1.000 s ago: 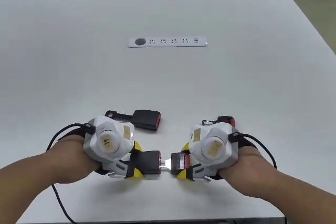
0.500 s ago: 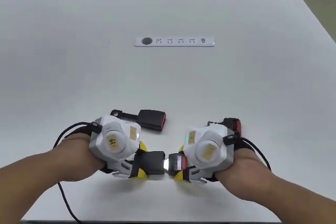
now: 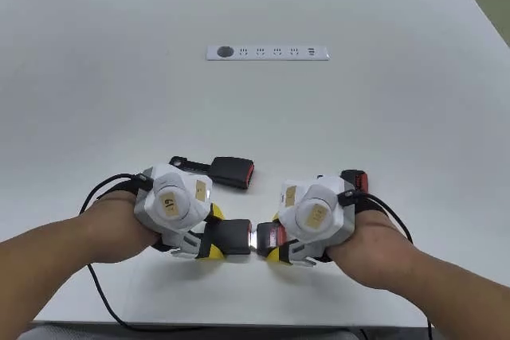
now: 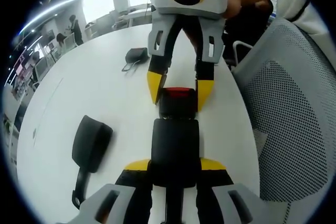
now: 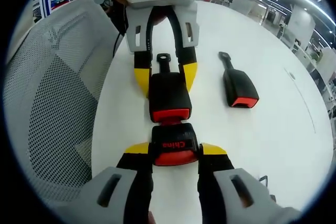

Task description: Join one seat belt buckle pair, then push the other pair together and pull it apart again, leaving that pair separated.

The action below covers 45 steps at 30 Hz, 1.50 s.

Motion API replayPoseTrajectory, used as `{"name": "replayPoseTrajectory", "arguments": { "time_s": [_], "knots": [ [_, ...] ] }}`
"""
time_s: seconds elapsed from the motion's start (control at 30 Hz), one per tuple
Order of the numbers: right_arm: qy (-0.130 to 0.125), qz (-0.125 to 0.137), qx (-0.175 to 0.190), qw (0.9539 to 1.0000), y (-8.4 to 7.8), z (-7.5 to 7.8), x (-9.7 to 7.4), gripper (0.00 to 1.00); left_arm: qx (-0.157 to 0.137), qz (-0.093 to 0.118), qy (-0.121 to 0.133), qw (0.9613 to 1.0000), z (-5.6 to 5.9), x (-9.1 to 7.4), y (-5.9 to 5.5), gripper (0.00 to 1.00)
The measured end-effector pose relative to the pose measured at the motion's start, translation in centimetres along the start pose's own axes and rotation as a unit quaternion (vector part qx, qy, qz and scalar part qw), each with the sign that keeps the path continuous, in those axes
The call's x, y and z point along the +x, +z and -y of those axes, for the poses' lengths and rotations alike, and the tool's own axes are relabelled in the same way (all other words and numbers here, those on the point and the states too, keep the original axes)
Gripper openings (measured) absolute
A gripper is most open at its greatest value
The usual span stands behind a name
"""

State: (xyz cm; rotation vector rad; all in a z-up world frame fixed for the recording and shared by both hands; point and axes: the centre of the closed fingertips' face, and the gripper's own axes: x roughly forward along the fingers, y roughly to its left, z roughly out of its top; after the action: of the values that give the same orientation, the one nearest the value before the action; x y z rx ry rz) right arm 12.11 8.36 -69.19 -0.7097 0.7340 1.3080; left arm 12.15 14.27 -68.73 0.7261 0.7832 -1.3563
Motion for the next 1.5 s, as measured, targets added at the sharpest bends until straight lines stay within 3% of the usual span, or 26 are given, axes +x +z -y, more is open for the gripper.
{"name": "replayPoseTrajectory", "arguments": {
  "time_s": [0.87,1.23,1.4,1.5],
  "knots": [
    [0.013,-0.006,-0.002,0.9999,-0.18,-0.14,-0.26,0.31,-0.001,0.002,-0.006,1.0,-0.09,0.18,-0.26,0.31],
    [0.022,-0.002,0.002,0.9997,0.04,-0.15,-0.12,0.34,-0.004,-0.015,-0.01,0.9998,0.0,0.22,-0.28,0.34],
    [0.023,0.001,0.008,0.9997,0.15,-0.26,-0.33,0.34,-0.026,-0.011,-0.01,0.9995,0.18,0.01,0.04,0.35],
    [0.024,-0.001,0.012,0.9996,0.17,-0.27,-0.45,0.34,-0.027,-0.02,-0.004,0.9994,0.07,-0.23,-0.09,0.37]
  ]
}}
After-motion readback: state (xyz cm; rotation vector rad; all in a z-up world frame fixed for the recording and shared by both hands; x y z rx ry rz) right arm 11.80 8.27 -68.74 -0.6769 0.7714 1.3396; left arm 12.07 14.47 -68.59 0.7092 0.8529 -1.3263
